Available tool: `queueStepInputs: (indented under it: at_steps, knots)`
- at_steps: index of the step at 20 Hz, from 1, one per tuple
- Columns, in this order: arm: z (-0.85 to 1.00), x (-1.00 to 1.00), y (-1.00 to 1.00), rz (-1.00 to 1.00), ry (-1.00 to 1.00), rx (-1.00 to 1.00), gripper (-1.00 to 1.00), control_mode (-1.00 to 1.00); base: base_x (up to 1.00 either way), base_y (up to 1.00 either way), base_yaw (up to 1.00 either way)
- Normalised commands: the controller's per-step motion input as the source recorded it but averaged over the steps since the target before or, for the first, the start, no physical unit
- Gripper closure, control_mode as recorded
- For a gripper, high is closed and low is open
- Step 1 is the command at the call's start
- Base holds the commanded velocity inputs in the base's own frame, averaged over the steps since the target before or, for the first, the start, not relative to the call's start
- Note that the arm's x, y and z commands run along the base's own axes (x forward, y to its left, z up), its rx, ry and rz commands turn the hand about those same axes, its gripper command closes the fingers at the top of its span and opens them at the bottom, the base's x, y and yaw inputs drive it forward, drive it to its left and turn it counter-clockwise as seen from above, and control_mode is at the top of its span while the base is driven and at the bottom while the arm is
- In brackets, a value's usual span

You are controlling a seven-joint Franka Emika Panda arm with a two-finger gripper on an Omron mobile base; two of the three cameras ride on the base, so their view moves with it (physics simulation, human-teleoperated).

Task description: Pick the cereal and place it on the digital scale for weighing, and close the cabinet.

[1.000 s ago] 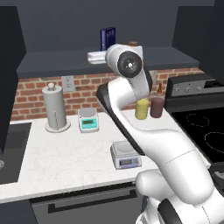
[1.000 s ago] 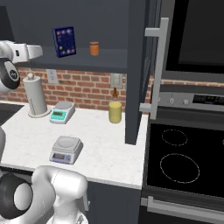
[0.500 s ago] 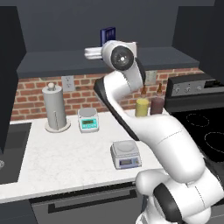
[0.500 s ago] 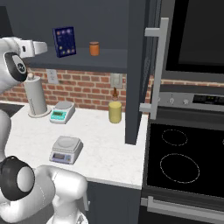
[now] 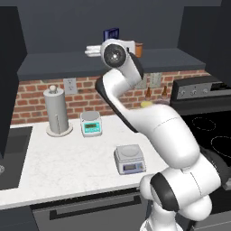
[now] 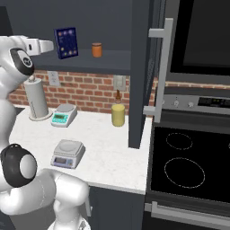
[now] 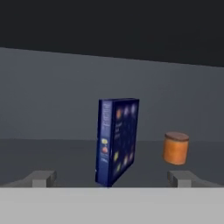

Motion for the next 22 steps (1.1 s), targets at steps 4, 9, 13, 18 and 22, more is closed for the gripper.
queueStepInputs:
  at_steps: [4, 9, 13, 18, 22]
  knots:
    - [0.00, 0.20, 0.23, -0.16, 0.00, 0.00, -1.00, -1.00, 0.00, 0.00, 0.00]
    - [0.00, 0.22, 0.10, -0.10, 0.06, 0.05, -1.00, -1.00, 0.00, 0.00, 0.00]
    - [0.00, 0.32, 0.03, -0.03, 0.10, 0.04, -1.00, -1.00, 0.00, 0.00, 0.00]
    - [0.00, 0.49, 0.07, 0.00, 0.09, 0.00, -1.00, -1.00, 0.00, 0.00, 0.00]
    - [0.03, 0.44, 0.00, 0.00, 0.01, 0.00, -1.00, -1.00, 0.00, 0.00, 0.00]
